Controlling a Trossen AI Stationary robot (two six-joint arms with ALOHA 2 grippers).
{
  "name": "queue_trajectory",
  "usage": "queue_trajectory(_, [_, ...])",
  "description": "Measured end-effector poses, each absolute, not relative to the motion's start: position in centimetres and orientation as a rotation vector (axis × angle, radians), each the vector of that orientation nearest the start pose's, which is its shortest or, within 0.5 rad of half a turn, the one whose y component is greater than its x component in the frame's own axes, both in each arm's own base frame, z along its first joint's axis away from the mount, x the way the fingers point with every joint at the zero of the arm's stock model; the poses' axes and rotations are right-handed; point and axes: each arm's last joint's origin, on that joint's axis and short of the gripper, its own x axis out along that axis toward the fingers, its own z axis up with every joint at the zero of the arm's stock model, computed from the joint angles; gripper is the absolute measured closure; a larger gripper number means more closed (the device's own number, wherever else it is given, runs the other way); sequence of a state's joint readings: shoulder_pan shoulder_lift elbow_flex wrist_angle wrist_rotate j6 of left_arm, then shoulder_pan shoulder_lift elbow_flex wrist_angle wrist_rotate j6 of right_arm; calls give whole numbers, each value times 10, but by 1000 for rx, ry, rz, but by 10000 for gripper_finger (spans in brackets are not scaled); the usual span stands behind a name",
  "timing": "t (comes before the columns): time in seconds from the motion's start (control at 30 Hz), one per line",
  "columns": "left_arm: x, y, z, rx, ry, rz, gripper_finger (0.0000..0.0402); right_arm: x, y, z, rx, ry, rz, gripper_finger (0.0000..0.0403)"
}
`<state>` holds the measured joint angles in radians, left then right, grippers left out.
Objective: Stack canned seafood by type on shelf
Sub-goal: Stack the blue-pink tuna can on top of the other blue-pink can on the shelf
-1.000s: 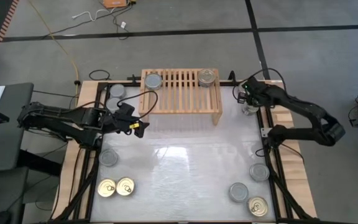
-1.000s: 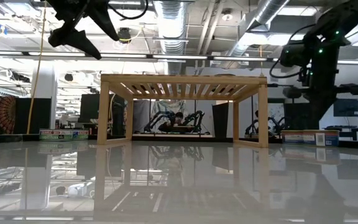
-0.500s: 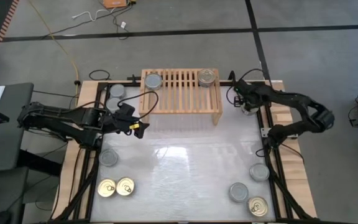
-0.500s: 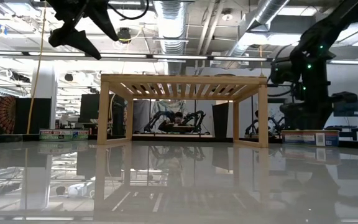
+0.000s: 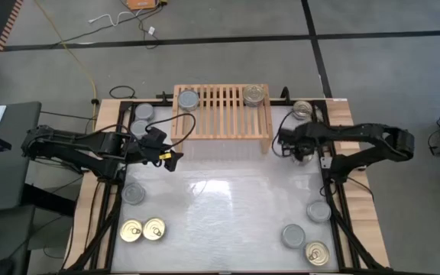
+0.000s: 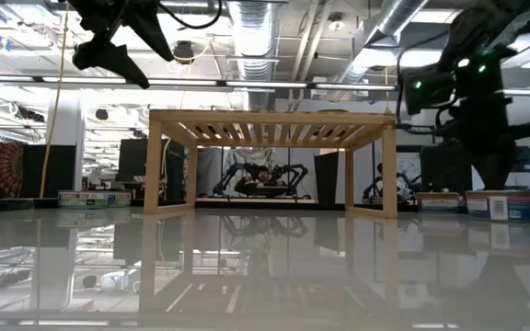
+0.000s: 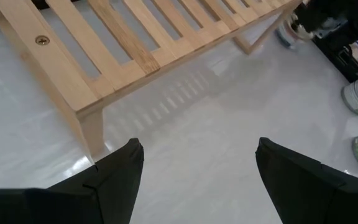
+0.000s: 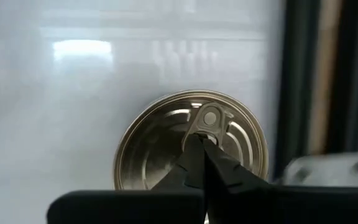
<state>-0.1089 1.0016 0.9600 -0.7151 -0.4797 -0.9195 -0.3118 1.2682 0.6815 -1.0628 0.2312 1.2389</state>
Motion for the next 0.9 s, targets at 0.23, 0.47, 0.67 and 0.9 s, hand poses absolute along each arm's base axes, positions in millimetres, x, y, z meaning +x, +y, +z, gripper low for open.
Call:
queue_trajectory(0.23, [193,-8,311,-637,510,643,104,180,13,175,1078,1050,-1247,387])
queue_trajectory(0.47, [194,-9,312,-638,523,617,104,203,70,175,1294,841,-1011,387])
queue_trajectory(0.67, [201,-10,311,-670,500,609,104,253,92,162,1259,802,-912,387])
queue_trajectory(0.9, [222,-25,298,-711,536,569,104,306,103,179,1041,804,-814,386])
